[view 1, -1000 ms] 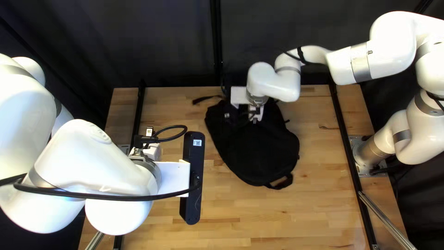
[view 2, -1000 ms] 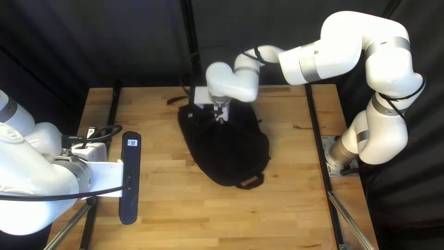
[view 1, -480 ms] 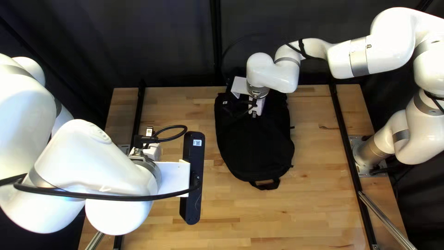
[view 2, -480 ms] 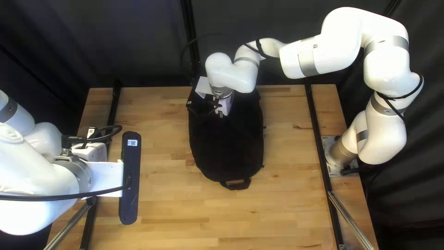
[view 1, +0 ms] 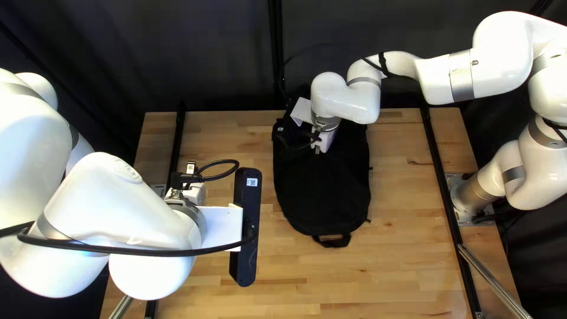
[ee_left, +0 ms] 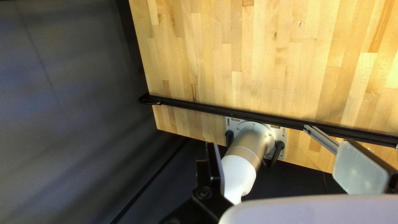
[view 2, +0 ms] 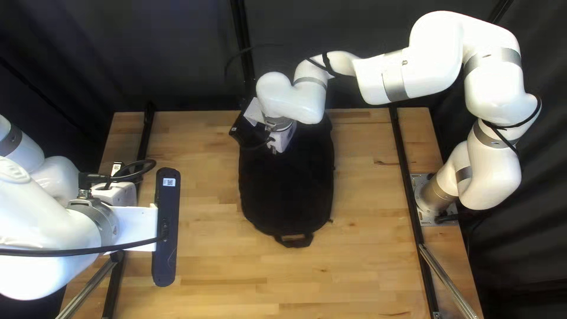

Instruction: Remove a lunch box from a kids backpack

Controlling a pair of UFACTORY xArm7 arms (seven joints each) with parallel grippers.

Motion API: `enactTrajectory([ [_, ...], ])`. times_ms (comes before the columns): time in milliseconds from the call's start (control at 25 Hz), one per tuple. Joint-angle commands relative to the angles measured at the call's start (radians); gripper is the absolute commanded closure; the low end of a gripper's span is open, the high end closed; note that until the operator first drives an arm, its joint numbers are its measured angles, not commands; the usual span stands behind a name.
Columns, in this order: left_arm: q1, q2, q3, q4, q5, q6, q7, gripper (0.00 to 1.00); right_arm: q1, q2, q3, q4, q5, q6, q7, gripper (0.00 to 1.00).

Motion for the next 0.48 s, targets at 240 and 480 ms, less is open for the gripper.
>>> enactTrajectory([
  [240, 0.0, 0.0, 0.0, 0.0, 0.0, 0.0, 0.0, 0.0, 0.059, -0.137, 0.013, -0.146, -0.142, -0.024, 0.531, 1.0],
  [480, 0.0, 0.0, 0.0, 0.0, 0.0, 0.0, 0.0, 0.0, 0.094, -0.178, 0.048, -0.21, -0.209, -0.039, 0.772, 1.0],
])
